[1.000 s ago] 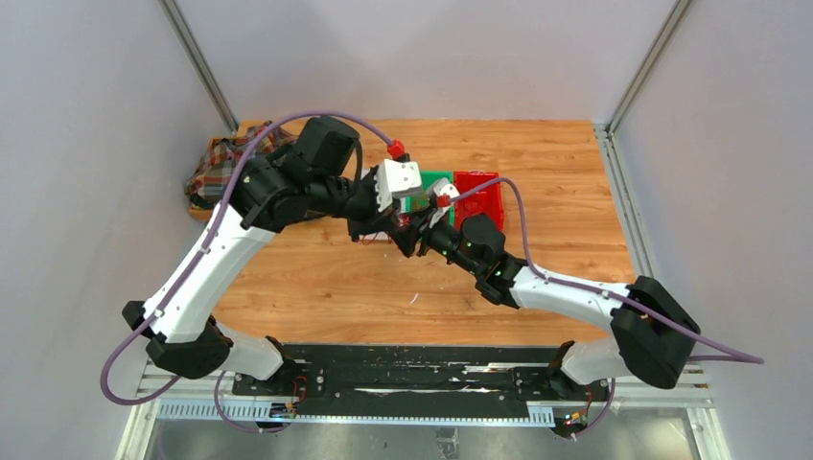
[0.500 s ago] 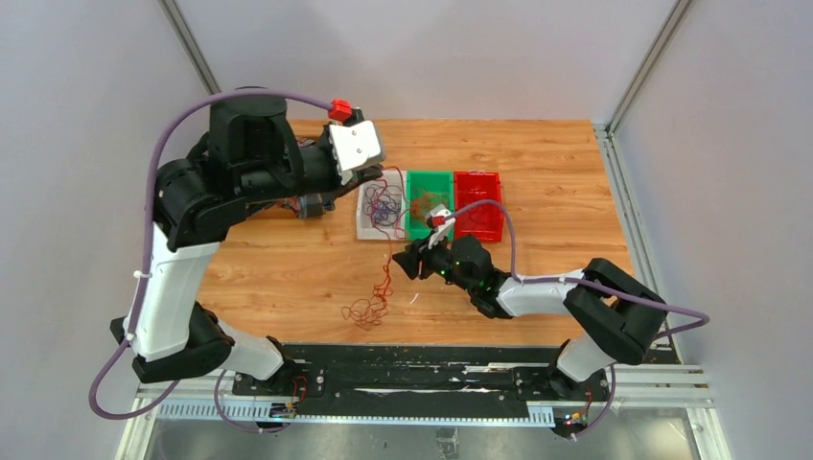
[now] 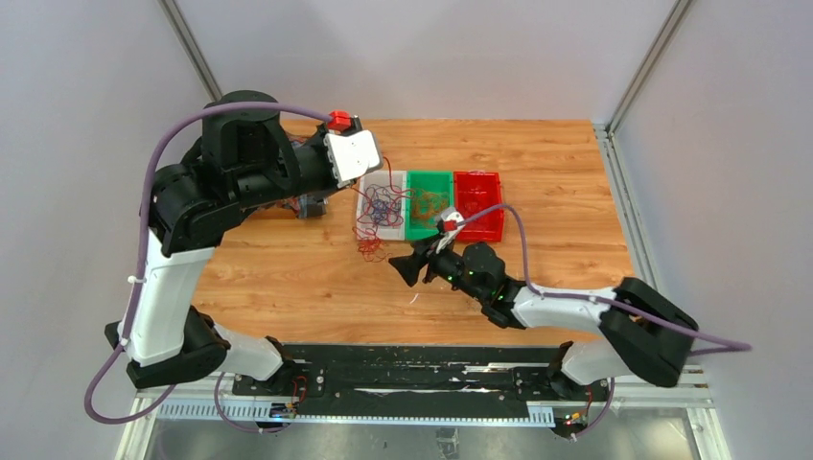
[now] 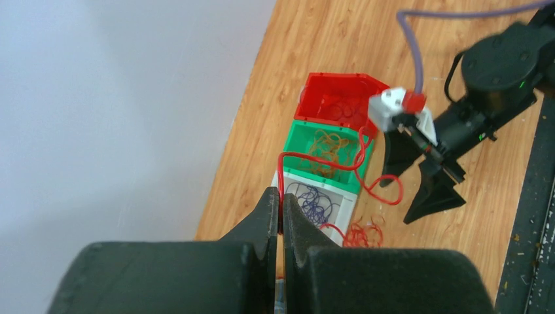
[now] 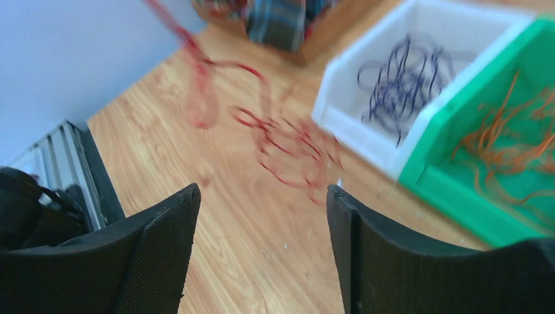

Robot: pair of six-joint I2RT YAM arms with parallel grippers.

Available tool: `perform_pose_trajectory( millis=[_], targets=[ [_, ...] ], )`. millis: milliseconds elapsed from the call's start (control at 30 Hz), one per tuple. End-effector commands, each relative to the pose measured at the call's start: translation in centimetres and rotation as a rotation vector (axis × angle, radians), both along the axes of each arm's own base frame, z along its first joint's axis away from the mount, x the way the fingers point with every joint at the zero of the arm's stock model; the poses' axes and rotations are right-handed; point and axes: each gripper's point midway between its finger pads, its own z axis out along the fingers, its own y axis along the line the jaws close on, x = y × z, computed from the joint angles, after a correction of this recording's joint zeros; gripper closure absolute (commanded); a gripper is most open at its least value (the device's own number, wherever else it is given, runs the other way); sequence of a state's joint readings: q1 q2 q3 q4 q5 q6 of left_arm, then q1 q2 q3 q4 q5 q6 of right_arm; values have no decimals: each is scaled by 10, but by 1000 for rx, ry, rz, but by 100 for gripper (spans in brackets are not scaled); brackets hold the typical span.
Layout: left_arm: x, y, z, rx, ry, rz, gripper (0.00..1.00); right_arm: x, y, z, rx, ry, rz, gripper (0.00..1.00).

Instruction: Untangle the cables

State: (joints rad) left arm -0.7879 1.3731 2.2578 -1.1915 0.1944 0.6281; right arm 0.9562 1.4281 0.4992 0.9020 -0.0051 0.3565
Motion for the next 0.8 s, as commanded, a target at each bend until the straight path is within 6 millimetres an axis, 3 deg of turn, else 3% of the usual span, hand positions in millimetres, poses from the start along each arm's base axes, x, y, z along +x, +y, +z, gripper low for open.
perform_pose_trajectory(
  millis=[0,67,133,267,433,533,767],
  targets=[
    [-5,2,4,-5,-30,-18,100,5,-6,74,71,-170,-33,28],
    [-5,0,3,-4,-27,-23,100,6,-7,107,112,-239,-36,26],
    [-4,-1,2,-2,-22,-27,100,6,-1,129,125,-284,-11,25],
    [-5,-5,0,-3,-10,-41,100,6,20,147,122,-330,60,19],
    [-8,-6,1,-9,-10,-57,100,24,33,144,94,-335,24,18],
    [-10,-7,3,-13,-16,-67,99,23,46,138,100,-328,63,23],
    [-15,-8,16,-45,-31,-92,100,24,70,99,98,-219,100,40]
  ],
)
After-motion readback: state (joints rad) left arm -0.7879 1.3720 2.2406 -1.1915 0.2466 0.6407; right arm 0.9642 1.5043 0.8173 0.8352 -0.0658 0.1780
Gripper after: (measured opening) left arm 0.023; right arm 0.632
